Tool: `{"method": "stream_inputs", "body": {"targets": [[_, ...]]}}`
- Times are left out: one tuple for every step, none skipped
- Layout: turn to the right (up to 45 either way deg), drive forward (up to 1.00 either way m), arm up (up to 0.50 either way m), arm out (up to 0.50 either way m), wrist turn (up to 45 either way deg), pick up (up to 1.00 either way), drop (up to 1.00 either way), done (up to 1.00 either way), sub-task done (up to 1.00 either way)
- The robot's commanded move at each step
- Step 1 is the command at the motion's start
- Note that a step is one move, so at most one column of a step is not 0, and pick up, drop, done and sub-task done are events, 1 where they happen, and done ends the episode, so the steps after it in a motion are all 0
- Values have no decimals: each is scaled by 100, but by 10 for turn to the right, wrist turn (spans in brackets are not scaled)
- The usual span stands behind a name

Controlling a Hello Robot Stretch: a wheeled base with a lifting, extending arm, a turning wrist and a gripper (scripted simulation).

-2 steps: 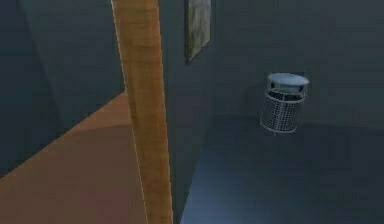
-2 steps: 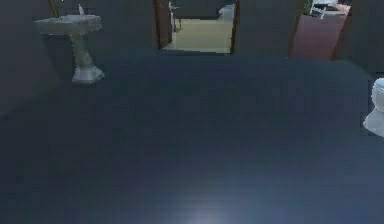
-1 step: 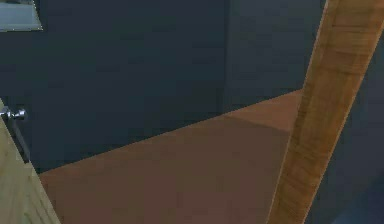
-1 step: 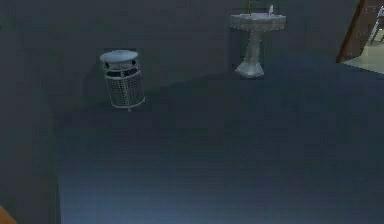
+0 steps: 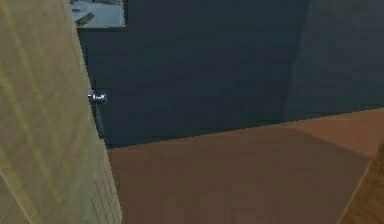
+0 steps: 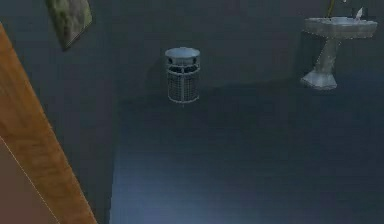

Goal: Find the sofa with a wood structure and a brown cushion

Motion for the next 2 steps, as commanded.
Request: {"method": "stream_inputs", "body": {"targets": [[0, 15, 0, 0, 0, 0, 0, 0, 0], [180, 0, 0, 0, 0, 0, 0, 0, 0]]}}
